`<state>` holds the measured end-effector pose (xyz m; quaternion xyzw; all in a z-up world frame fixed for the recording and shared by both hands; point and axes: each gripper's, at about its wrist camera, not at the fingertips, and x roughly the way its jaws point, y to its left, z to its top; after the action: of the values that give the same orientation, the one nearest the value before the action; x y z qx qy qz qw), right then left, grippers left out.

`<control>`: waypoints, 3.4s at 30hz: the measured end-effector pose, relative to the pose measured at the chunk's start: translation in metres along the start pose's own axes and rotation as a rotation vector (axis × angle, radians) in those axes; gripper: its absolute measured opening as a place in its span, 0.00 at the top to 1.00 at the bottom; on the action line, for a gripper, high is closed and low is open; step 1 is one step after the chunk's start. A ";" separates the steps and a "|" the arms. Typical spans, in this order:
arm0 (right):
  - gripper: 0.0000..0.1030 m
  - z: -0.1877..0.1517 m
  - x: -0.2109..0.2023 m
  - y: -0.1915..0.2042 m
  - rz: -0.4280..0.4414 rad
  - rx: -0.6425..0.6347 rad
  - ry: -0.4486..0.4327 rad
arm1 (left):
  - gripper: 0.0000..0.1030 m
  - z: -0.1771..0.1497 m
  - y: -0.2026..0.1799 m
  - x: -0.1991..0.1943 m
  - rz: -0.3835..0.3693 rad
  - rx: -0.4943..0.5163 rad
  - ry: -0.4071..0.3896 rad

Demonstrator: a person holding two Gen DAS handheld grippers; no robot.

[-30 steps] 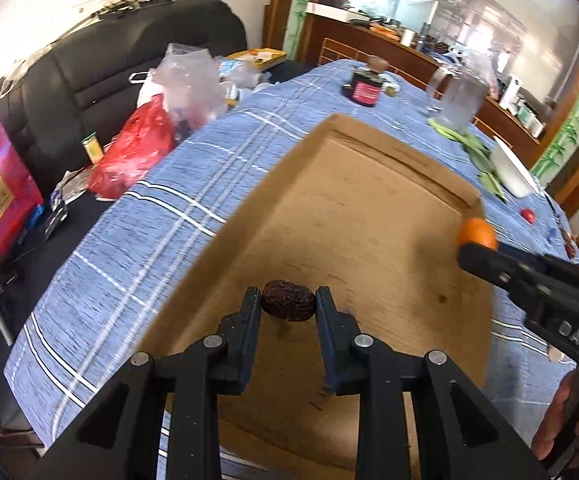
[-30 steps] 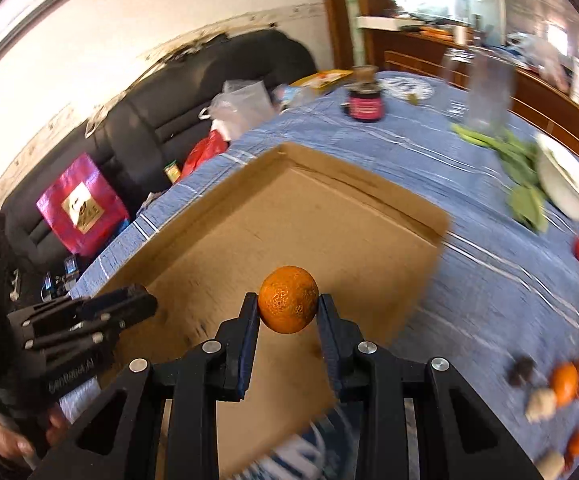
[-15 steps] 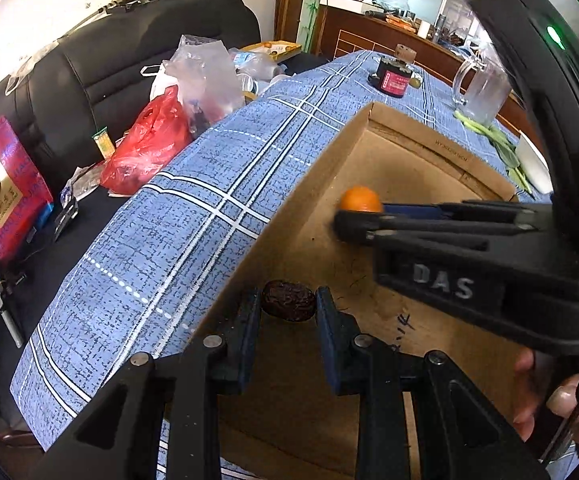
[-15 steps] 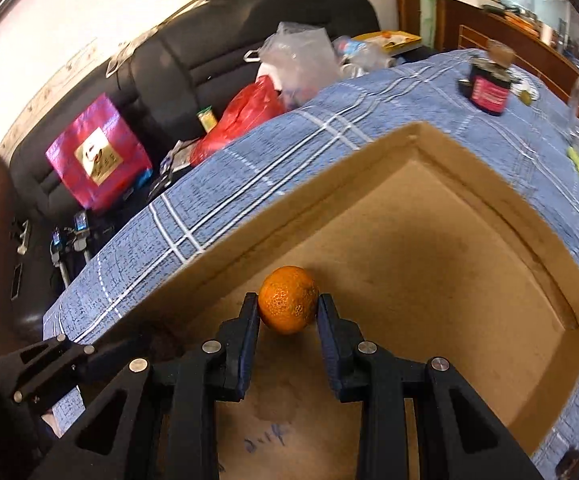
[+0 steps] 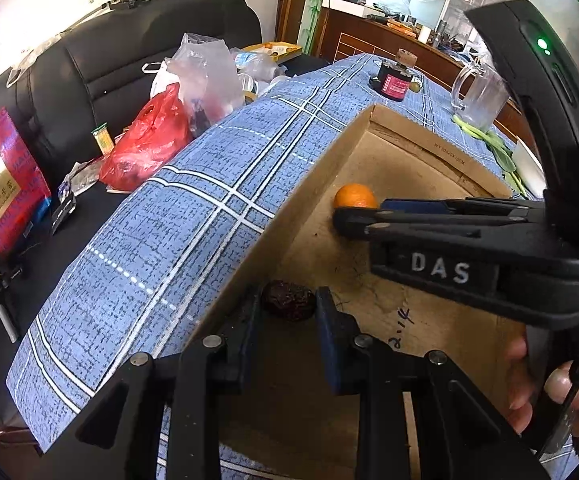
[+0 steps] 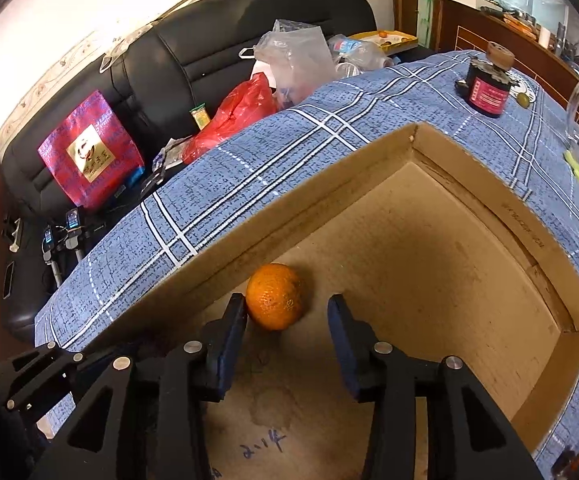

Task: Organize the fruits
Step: 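Carry both fruits over the cardboard tray and open both grippers to drop them, then move both grippers back over the scattered fruits on the tablecloth, then grasp a white cube with the left gripper while the right gripper grasps a mandarin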

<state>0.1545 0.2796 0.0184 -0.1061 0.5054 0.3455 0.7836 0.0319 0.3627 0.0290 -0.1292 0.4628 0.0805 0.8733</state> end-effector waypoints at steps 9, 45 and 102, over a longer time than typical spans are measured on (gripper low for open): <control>0.55 -0.017 -0.016 -0.004 -0.016 0.005 -0.009 | 0.64 -0.011 0.003 -0.014 0.008 -0.023 -0.011; 0.46 -0.311 -0.240 -0.228 -0.359 0.439 -0.183 | 0.43 -0.093 -0.288 -0.033 -0.227 0.454 0.042; 0.67 -0.281 -0.220 -0.193 -0.299 0.418 -0.192 | 0.66 -0.092 -0.282 -0.037 -0.378 0.443 0.033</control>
<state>0.0224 -0.1032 0.0425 0.0178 0.4678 0.1228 0.8751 0.0119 0.0650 0.0532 -0.0206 0.4509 -0.1889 0.8721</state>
